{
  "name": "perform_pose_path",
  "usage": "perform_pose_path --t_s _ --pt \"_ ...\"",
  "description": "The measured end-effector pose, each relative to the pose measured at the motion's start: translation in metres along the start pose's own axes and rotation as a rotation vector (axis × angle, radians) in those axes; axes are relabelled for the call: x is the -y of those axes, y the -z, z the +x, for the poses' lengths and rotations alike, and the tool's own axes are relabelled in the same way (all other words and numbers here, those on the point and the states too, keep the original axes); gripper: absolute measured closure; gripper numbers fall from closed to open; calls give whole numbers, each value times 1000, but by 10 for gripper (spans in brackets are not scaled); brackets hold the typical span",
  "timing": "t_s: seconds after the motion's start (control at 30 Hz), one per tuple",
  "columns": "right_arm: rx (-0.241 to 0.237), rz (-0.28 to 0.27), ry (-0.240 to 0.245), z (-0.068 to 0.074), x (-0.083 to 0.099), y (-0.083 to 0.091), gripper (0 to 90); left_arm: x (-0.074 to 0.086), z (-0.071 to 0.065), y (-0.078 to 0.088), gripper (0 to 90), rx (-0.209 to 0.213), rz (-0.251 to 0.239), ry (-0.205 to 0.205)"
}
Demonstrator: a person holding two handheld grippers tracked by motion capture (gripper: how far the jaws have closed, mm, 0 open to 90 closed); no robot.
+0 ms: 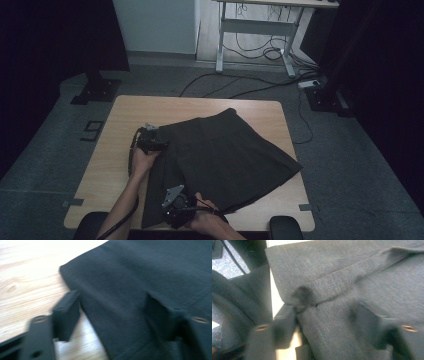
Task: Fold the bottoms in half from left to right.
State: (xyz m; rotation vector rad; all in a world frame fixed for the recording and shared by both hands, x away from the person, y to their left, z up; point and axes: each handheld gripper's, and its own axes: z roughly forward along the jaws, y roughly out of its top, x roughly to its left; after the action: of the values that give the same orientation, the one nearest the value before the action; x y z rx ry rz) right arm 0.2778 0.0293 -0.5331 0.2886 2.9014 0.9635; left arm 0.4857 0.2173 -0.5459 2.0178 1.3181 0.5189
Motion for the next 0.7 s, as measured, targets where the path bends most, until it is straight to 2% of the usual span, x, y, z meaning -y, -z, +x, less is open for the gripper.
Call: perform_pose_path --t_s 0.03,0.07,0.1,0.13,0.17,0.2,0.4,0.57,0.7 --pt "13 1 -11 -3 0 3 574 -1 -3 -1 403 10 -8 -4" --pt "18 2 -13 -4 0 4 658 -1 -3 -1 462 10 -8 -4" --pt "21 4 -18 -6 0 4 715 -2 -6 -1 540 37 -12 -11" --pt "21 4 -18 -6 0 4 715 -2 -6 -1 629 37 -12 -11" --pt "20 7 -37 -11 0 5 758 -5 -8 -2 700 56 -4 1" --pt "21 10 -39 -12 -1 5 761 -6 -9 -3 758 64 -1 11" --pt "17 12 -50 -12 -1 5 763 -6 -7 -3 794 78 2 15" --pt "-6 6 -58 -11 -4 2 763 -3 -4 1 794 84 7 -2" --pt "-34 1 -33 -4 -12 -4 763 2 2 10 794 76 24 -19"
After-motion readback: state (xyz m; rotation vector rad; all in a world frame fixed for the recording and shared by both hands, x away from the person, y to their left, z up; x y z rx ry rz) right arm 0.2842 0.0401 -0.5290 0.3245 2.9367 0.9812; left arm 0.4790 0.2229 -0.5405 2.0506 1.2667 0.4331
